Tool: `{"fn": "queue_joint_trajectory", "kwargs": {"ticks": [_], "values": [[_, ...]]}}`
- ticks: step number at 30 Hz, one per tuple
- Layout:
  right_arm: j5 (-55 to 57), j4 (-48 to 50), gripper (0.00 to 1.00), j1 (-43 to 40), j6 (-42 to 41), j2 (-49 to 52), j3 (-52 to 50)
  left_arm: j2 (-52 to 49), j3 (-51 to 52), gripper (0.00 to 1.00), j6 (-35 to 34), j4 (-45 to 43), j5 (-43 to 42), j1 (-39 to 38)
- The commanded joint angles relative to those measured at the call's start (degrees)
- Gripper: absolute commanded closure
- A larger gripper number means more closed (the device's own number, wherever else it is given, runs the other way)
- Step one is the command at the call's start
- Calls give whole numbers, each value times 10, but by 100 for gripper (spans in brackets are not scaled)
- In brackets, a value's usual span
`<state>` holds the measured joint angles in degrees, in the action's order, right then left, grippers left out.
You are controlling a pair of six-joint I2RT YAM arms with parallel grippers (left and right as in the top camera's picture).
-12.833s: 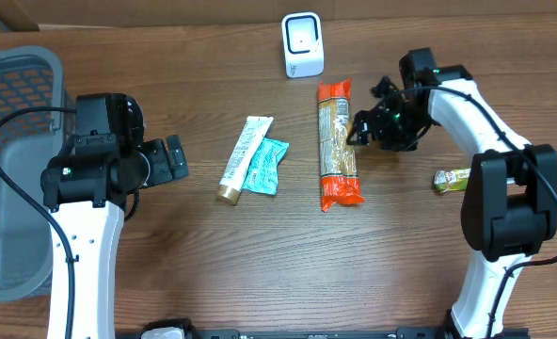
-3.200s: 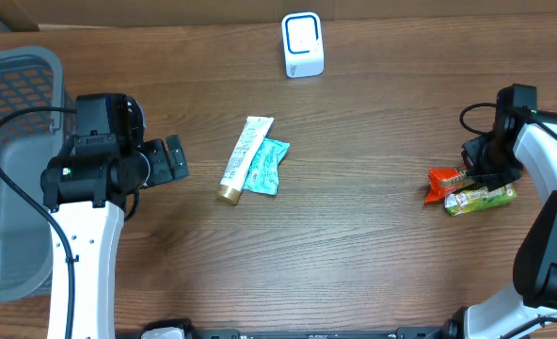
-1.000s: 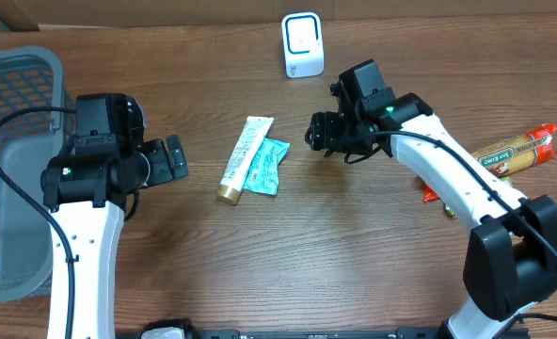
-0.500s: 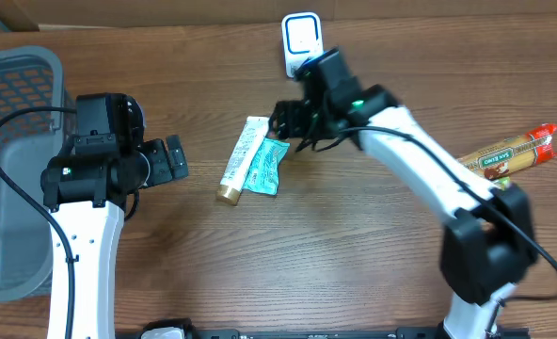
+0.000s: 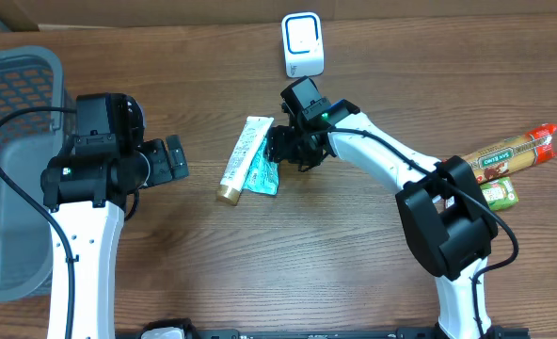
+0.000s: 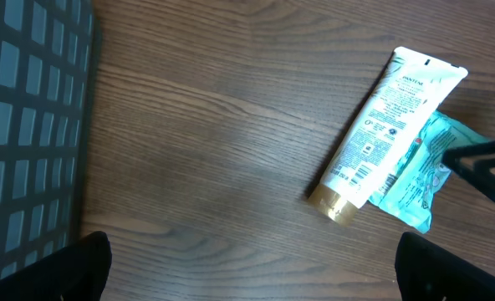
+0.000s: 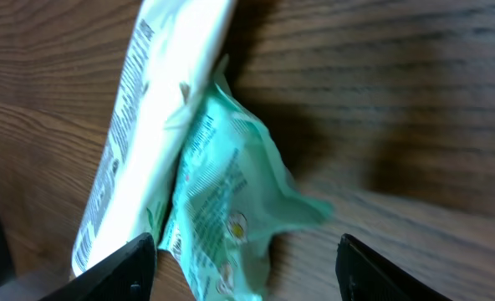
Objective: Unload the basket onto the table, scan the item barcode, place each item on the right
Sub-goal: 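Move the right gripper to the teal packet and grasp it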
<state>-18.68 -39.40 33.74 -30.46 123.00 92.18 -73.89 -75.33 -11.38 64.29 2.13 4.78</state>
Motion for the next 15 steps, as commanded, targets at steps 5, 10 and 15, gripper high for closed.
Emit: {"fn": "queue_joint_trajectory", "kwargs": {"ticks": [5,10,15], "values": [[-27,28,31,1,26,32,-2,4,2,0,11,0,-2,3],[-35,29,52,1,26,45,-2,4,2,0,11,0,-2,3],[-38,24,83,-2,26,43,-2,4,2,0,11,0,-2,3]]}}
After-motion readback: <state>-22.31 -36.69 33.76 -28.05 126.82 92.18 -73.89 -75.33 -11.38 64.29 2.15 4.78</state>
